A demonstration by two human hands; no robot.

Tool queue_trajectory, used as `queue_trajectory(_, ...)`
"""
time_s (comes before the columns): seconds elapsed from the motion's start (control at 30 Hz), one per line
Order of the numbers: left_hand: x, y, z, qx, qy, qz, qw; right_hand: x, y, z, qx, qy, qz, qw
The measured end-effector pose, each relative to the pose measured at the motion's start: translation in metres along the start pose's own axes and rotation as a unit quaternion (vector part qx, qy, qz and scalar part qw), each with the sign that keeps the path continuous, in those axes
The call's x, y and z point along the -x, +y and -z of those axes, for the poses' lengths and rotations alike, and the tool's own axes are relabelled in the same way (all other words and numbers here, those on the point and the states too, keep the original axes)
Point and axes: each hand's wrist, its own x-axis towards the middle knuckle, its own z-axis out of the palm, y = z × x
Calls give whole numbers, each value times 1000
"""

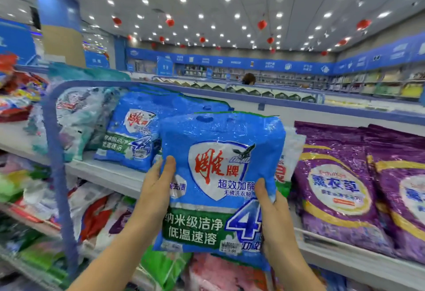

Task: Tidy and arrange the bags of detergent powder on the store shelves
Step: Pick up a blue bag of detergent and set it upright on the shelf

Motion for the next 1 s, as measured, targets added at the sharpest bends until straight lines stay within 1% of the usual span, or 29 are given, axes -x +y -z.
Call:
queue_trajectory(0.13,-55,18,24,-12,23,-40,999,-27,4,-52,3,0,-12,1000)
queue_trajectory(0.2,-80,24,31,-18,33,-45,998,-42,1,-74,-3,0,-12,1000)
queue_trajectory(0.3,-121,31,38,-27,36,-52,998,-65,0,-104,6,23,-2,1000)
queue_trajectory(0.4,-152,31,40,-50,23,-78,995,-85,5,-126,25,42,14,999)
queue_trajectory(0.5,-178,22,37,-78,8,-98,992,-108,19,-136,41,57,19,997)
queue_trajectory(0.57,-191,4,36,-107,-1,-91,990,-117,33,-137,82,62,27,994)
queue_trajectory(0.63,-198,-21,37,-157,-12,-77,985,-121,51,-137,133,51,22,990)
queue_trajectory(0.7,-203,-38,37,-186,-5,-77,980,-123,63,-136,151,39,6,988)
queue_trajectory(0.87,-218,-51,34,-171,15,-107,979,-129,60,-141,122,77,-8,990)
queue_trajectory(1.0,-219,-52,36,-170,30,-152,973,-127,59,-145,141,79,10,987)
